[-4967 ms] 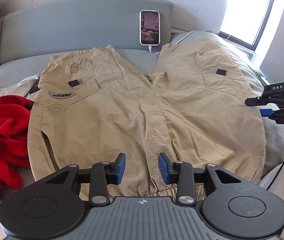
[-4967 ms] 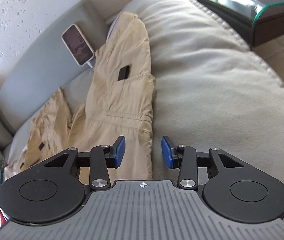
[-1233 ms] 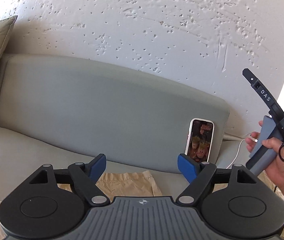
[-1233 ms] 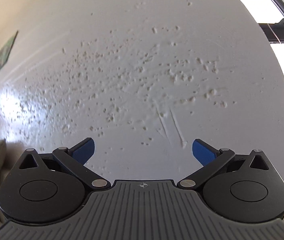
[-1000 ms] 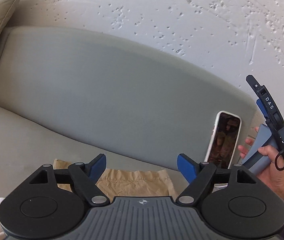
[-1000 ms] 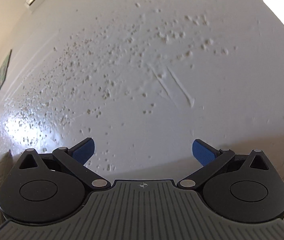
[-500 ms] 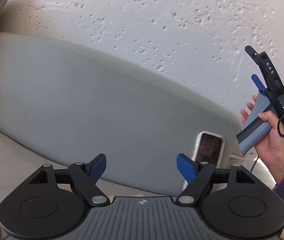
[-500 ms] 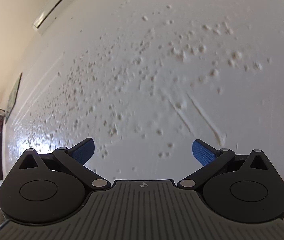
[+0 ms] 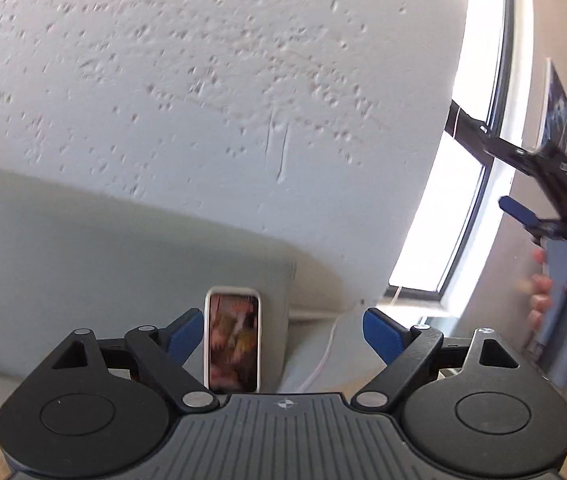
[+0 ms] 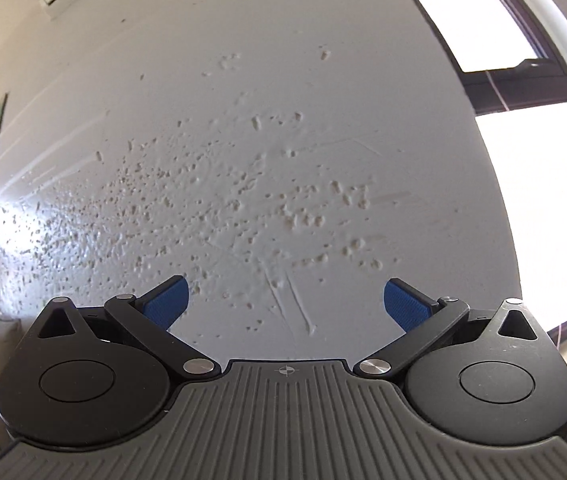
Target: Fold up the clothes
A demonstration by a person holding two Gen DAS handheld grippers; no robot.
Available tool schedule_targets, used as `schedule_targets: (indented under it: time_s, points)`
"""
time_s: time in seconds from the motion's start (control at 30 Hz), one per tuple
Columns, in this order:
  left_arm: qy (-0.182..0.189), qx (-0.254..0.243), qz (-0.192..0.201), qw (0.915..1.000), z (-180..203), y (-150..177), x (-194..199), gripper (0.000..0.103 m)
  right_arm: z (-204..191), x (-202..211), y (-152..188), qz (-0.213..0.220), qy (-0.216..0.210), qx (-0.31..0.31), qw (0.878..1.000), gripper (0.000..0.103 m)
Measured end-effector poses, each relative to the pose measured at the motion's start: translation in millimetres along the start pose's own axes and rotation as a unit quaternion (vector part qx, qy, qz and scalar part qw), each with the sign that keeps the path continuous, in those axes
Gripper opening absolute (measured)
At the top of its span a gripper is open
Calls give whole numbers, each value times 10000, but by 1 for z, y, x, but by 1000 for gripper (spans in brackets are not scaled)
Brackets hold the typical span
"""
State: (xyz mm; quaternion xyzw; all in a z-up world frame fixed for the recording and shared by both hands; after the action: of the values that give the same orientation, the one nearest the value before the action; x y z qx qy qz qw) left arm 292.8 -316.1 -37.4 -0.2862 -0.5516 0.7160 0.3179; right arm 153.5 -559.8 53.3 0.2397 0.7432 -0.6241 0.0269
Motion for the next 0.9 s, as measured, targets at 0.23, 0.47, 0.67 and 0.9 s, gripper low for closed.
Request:
schedule_targets:
  time_s: [0.23, 0.47, 0.67, 0.9]
  points:
    - [434, -2025, 875, 9744, 41, 71, -123, 83, 54, 103, 19, 1522, 785, -201, 9850, 103]
    - [-865, -825, 962, 9882, -20, 59, -80, 91, 32, -17, 101, 953, -822, -570, 9904, 103]
    - [-1879, -184, 1301, 9734, -84, 51, -17, 93, 26, -123, 223, 704, -1508, -2759, 9467, 103]
    - [-1933, 69, 1357, 9717, -103, 60, -3, 93, -1, -155, 276, 874, -1552, -1920, 9651, 103]
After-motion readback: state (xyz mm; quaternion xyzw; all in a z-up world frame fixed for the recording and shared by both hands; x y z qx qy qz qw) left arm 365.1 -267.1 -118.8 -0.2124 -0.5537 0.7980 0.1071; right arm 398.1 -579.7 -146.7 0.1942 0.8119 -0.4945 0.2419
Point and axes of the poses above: each gripper's, at about its wrist camera, not at the fingertips, and x roughly against the way its jaws point, z to its right, y to its underside, the point moved 1 cm from there along -x, roughly the way its jaws point, and after that the axes turned 10 degrees about z, right-handed, at the moved point
